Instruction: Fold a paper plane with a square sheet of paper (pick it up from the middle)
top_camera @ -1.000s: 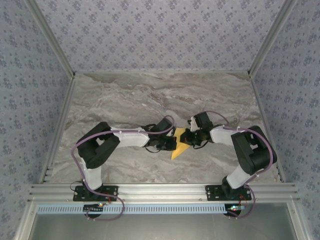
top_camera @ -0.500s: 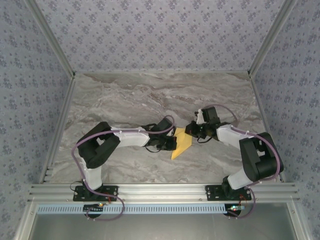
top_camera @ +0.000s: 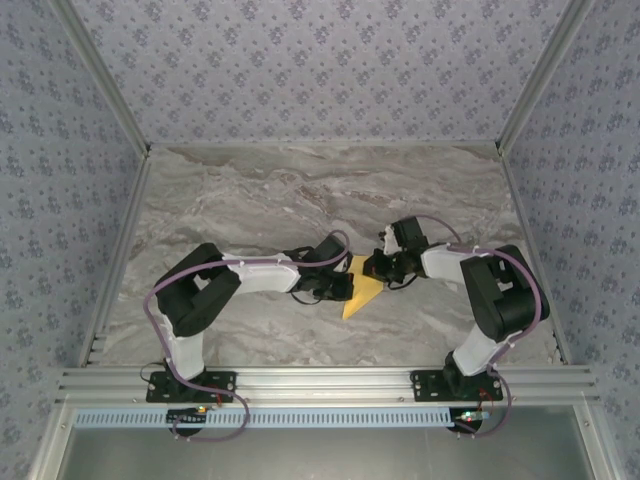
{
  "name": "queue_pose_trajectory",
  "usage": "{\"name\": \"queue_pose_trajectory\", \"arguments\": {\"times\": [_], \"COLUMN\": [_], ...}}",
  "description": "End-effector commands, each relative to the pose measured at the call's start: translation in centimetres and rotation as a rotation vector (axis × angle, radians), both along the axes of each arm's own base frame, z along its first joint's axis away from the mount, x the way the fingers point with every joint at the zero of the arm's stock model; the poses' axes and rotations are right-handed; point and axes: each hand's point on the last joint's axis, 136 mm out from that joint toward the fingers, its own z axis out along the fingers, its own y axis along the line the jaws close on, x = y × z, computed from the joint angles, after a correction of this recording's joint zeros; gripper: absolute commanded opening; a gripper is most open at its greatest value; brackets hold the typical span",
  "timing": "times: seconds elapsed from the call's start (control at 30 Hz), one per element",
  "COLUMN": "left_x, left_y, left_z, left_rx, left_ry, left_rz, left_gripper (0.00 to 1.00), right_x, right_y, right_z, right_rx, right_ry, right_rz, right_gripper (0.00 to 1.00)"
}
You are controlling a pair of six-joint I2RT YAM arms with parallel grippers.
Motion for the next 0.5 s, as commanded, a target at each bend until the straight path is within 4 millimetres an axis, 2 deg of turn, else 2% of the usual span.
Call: {"name": "queue_pose_trajectory", "arguments": {"times": [0.0, 0.23, 0.33, 0.47], "left_x": [-3.1, -3.7, -3.7, -3.6], "left_y": [4.2, 4.8, 4.8, 4.8], "left_z": [-4.8, -5.2, -5.2, -5.2], "left_rx": [0.215, 0.226, 0.229, 0.232], "left_ry": [0.112, 0.124, 0.122, 0.117], "left_rz": [-0.019, -0.034, -0.037, -0.043], "left_gripper": [0.00, 0.00, 0.00, 0.00], "right_x": [2.7, 5.9, 7.3, 8.9], "right_y": [-2.2, -5.6, -6.8, -7.9], "right_z": [-0.2, -1.4, -0.7, 1.2], "right_rx": [-0.034, -0.027, -0.023, -0.051], "right_ry": [-0.031, -0.003, -0.018, -0.063], "right_rz": [-0.068, -0.206, -0.249, -0.263], "right_gripper": [0.00, 0.00, 0.00, 0.00]}}
